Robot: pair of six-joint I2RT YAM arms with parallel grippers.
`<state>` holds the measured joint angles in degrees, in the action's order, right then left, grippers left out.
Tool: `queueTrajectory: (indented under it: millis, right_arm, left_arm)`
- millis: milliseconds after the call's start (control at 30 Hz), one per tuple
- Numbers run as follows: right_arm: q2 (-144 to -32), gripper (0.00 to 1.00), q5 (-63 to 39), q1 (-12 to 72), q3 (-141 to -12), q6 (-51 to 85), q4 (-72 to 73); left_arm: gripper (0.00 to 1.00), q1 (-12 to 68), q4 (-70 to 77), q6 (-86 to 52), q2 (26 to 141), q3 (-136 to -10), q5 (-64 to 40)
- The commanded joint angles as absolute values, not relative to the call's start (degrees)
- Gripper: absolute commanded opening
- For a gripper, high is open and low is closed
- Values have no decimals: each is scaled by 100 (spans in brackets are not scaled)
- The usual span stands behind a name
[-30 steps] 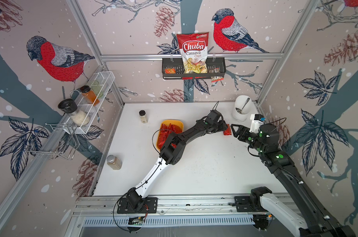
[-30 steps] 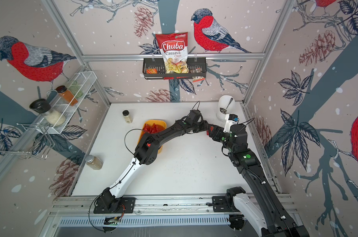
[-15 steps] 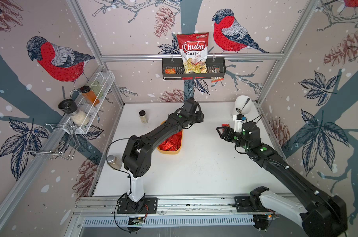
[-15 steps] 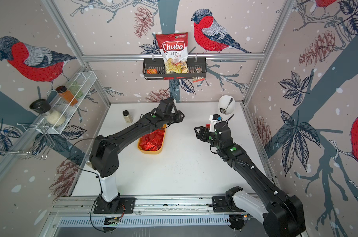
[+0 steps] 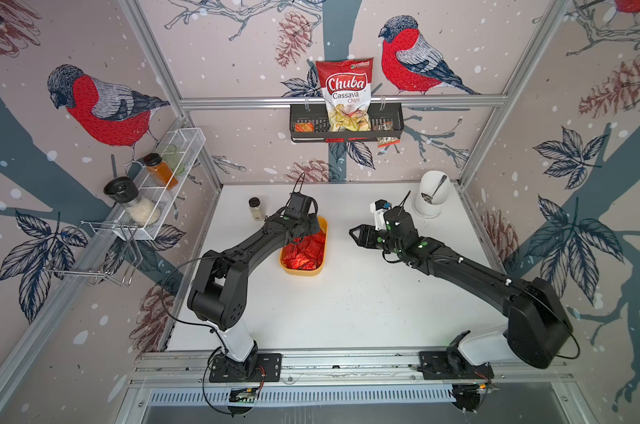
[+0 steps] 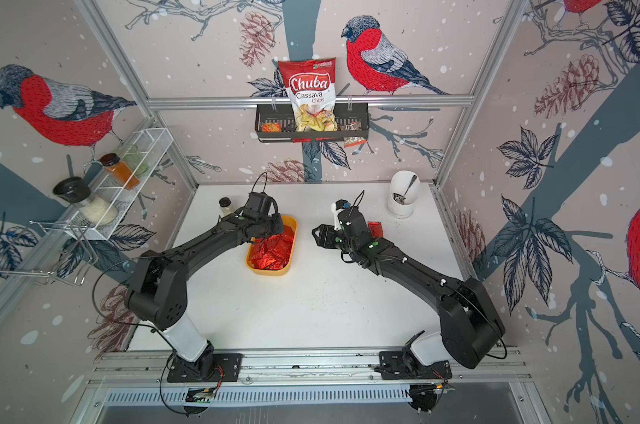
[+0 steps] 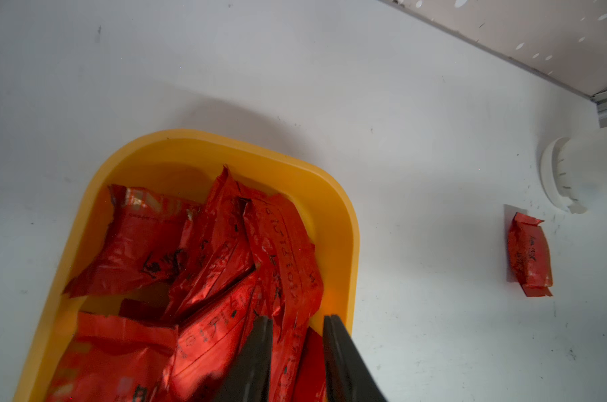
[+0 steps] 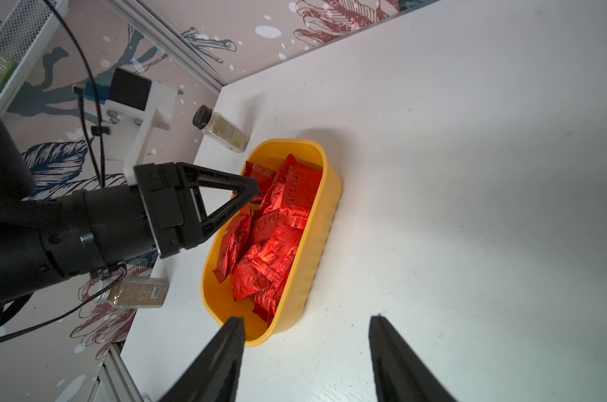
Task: Take the tea bags out of the storage box
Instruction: Pick up the tea bag from the storage box.
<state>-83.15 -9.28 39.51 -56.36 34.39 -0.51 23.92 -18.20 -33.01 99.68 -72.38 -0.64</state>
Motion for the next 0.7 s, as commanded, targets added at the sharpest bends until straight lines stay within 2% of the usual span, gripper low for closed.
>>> queueTrajectory:
  millis: [0, 433, 567, 667]
  right_arm:
    - [-8418, 62, -973, 4029, -5696, 3428, 106]
    - [-8404, 62, -917, 4006, -5607, 3419, 129]
    - [-8429, 62, -932, 4008, -5621, 3419, 123]
    - [-8385, 62, -925, 4000, -5592, 3419, 131]
  left_arm:
    - [30, 2373, -1599, -3208, 10209, -7430, -185]
    - [26, 2364, -1643, -3160, 10749, -7541, 37]
    - [21, 2364, -1670, -3132, 10888, -7603, 49]
    - [12, 2360, -1687, -3131, 10932, -7612, 44]
